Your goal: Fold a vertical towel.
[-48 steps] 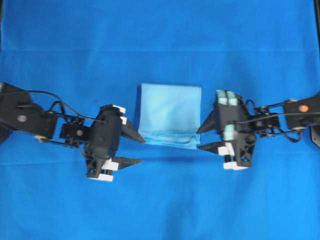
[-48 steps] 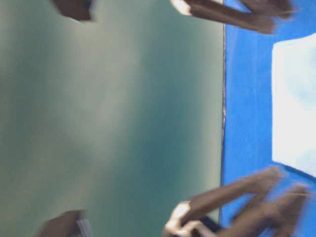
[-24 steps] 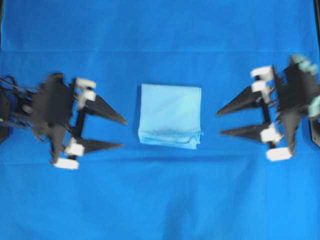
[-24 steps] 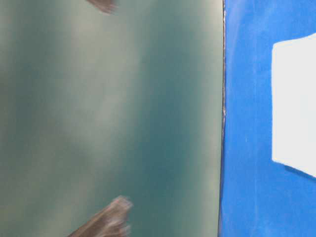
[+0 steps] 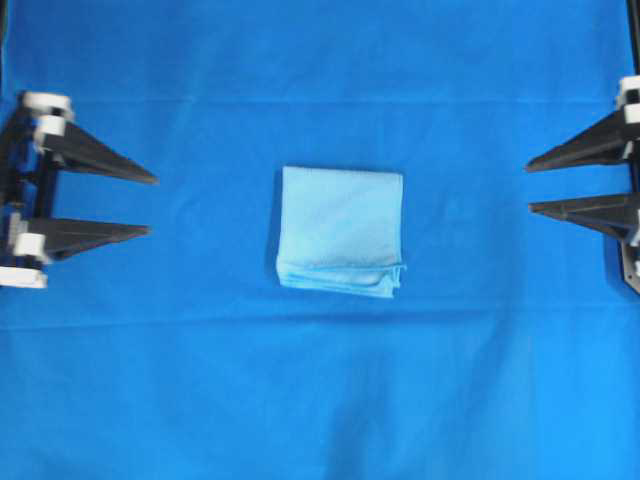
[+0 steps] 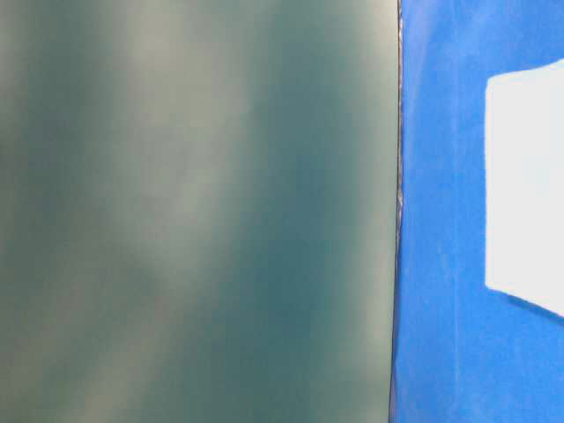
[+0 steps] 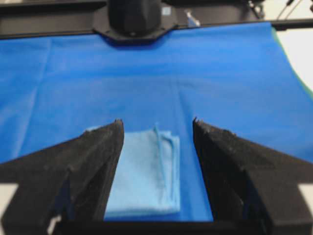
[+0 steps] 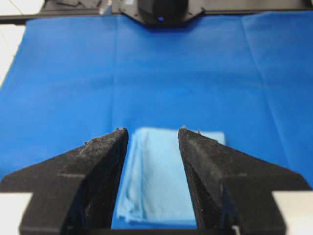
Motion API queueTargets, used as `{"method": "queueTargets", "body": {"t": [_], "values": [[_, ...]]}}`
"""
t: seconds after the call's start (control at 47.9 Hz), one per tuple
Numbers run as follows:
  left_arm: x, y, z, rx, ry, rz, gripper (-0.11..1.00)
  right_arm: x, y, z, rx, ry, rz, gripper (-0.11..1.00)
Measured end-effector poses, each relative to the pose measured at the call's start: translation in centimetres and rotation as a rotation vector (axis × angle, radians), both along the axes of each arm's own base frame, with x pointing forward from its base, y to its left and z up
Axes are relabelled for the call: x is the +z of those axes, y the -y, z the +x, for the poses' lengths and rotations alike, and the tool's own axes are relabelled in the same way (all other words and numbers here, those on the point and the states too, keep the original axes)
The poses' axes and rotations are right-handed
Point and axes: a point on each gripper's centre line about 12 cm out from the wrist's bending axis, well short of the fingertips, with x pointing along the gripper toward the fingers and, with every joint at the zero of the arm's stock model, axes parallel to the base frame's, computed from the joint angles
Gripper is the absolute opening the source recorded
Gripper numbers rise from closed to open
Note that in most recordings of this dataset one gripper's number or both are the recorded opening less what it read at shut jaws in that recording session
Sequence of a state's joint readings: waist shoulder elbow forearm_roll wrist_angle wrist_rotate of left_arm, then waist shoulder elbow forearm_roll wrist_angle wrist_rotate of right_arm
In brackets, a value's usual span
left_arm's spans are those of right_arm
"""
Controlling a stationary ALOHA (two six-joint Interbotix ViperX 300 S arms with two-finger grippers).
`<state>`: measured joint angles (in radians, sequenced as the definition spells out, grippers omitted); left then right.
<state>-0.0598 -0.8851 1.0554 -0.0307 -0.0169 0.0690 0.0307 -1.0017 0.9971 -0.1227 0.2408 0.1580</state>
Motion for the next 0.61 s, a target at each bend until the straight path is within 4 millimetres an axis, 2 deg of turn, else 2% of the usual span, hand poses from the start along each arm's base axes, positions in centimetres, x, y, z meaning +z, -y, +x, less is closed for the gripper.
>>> {"method": "queueTargets", "body": {"t": [0.146, 0.313, 0.501, 0.606], "values": [[-1.0, -0.3, -2.7, 0.007, 0.032, -0.009, 0.56, -1.8, 0.5, -2.4, -0.025, 0.040, 0.002, 0.52], [-3.1, -0.4, -5.6, 0.009, 0.069, -0.036, 0.56, -3.9, 1.0, -4.2, -0.058, 0.077, 0.010, 0.52], [-5.1, -0.5, -7.3, 0.012, 0.078, -0.069, 0.56, -6.8, 1.4, -4.7, -0.089, 0.055, 0.027, 0.52], [-5.5, -0.5, -7.6, 0.012, 0.076, -0.070, 0.56, -7.2, 1.5, -4.7, -0.092, 0.054, 0.028, 0.52]]}}
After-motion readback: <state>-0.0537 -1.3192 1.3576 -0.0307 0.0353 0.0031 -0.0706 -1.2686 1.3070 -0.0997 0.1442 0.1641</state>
